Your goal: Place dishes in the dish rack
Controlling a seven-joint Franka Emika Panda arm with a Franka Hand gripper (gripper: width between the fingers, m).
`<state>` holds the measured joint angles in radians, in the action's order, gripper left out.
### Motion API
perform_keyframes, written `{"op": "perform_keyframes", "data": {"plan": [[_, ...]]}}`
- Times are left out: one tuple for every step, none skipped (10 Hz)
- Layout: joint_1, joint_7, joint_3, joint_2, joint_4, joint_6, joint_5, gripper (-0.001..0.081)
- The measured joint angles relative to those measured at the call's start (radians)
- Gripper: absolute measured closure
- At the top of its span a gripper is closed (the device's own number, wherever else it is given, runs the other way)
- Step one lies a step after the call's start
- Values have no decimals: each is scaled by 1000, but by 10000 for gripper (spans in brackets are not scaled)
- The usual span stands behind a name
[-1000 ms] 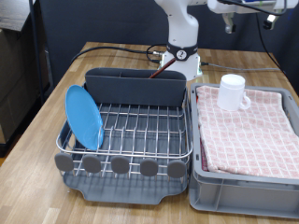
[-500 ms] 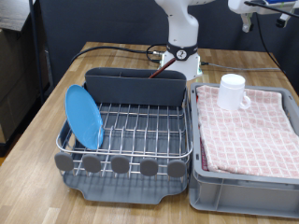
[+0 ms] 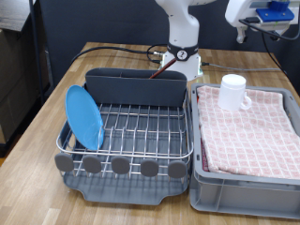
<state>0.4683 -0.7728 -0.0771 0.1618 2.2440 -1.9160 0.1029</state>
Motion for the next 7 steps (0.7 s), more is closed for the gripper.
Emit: {"op": "perform_keyframes", "data": {"plan": [[0, 0, 1, -28, 0, 4, -1, 3], [0, 0, 1, -52, 0, 9, -1, 3], [1, 5, 1, -73, 1, 14, -1, 3], [2, 25, 3, -90, 4, 15, -2, 3], [3, 52, 5, -99, 16, 0, -10, 3], [4, 78, 5, -100, 29, -22, -13, 3], [4, 72, 5, -100, 29, -19, -13, 3]]}}
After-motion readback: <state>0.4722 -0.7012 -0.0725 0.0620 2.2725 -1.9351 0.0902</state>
